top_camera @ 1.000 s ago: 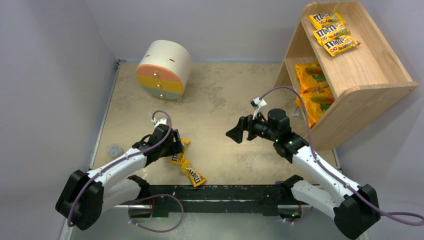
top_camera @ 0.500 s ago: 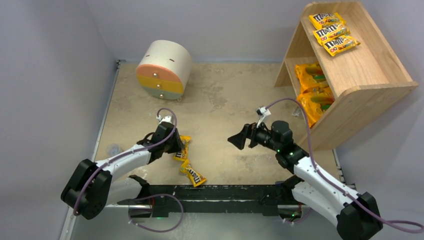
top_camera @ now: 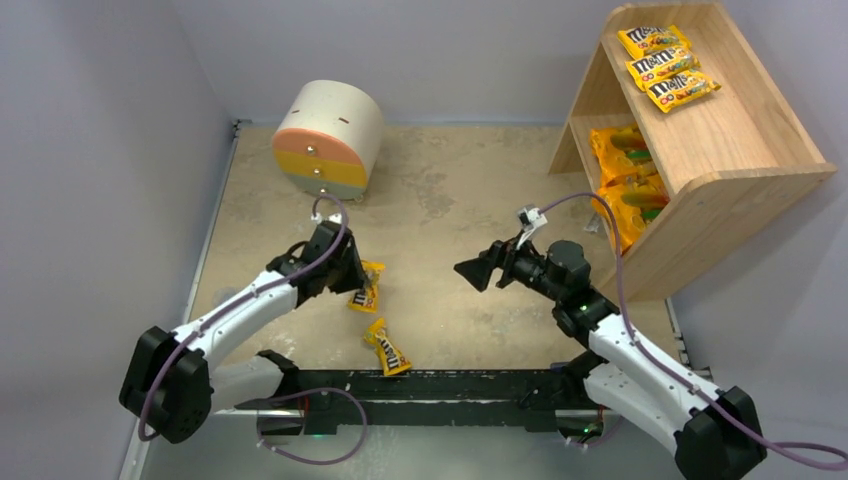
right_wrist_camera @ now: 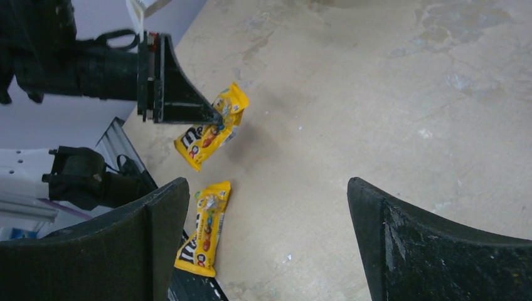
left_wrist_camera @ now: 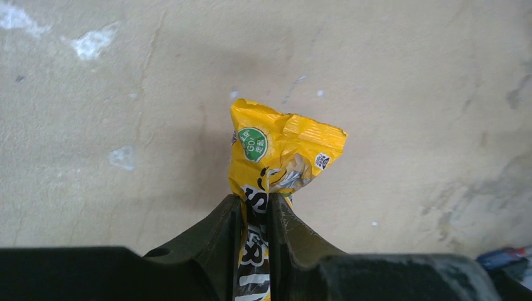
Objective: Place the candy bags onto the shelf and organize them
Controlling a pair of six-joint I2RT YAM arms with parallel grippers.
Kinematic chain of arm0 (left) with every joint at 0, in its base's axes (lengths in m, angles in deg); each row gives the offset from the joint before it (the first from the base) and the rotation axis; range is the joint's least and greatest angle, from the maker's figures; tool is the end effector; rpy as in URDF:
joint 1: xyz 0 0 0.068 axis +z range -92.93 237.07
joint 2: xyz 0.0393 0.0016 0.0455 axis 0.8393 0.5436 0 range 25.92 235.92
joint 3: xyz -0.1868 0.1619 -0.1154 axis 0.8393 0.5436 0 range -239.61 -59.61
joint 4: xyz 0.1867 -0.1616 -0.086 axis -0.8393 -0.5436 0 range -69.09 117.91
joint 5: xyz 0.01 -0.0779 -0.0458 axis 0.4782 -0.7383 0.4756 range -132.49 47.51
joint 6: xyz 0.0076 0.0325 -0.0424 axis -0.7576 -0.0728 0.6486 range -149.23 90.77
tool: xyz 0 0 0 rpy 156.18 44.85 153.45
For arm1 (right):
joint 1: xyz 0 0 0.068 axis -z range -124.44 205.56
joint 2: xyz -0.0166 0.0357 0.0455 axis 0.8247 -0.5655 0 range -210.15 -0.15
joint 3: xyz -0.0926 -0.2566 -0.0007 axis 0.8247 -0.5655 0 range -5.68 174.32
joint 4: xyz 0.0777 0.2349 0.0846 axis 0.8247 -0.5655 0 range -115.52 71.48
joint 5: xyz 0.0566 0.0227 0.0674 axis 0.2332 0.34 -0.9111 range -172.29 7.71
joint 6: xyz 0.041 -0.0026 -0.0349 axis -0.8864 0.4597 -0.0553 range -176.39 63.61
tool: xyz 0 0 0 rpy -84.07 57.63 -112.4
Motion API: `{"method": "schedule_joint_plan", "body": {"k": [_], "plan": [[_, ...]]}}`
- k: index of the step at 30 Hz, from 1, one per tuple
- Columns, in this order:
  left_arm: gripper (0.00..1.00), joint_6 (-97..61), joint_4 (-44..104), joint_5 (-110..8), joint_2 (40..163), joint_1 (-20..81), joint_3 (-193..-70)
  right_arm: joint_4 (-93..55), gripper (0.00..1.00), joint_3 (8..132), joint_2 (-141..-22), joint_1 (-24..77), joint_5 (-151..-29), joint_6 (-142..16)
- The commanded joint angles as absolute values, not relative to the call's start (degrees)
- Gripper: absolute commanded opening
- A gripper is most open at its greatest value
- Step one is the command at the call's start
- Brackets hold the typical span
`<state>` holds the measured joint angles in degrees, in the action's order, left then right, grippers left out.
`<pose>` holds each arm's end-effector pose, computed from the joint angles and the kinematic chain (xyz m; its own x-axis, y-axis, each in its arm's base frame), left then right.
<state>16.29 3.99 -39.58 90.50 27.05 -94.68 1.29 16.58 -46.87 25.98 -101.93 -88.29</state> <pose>0.1868 -0.1059 0.1955 -0.8250 -0.3463 -0.4466 -0.1645 0.9032 -0.3965 0.1629 0.1063 0.2502 -0.4596 0.3115 -0.8317 -0.6047 0.5762 0.5499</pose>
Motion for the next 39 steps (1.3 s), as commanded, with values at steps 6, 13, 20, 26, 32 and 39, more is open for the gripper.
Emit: {"method": "schedule_joint_plan", "body": {"k": [6,13,20,26,32,39], "plan": [[0.09,16.2,-11.76,-54.32,101.95,27.2,-111.13,-4.47,0.98,25.53,-49.25,5.35,-89.58,-71.92],[0.06,14.33,-23.81,-57.84,112.52,27.25,-122.15,-3.38,0.98,34.73,-67.44,-23.34,-57.96,-46.99],[0.03,14.98,-27.29,-59.35,114.79,27.2,-125.23,-0.39,0.97,40.46,-78.84,-30.97,-52.91,-30.43],[0.03,15.02,-26.24,-60.05,112.86,27.19,-122.08,4.96,0.95,39.75,-82.27,-30.94,-53.84,-26.47],[0.03,14.98,-26.38,-60.57,112.46,27.11,-120.2,3.41,0.89,43.28,-88.23,-30.92,-54.77,-24.31],[0.03,14.68,-26.65,-60.94,111.95,27.14,-119.4,1.77,0.77,45.95,-92.53,-30.67,-53.36,-21.8]]}}
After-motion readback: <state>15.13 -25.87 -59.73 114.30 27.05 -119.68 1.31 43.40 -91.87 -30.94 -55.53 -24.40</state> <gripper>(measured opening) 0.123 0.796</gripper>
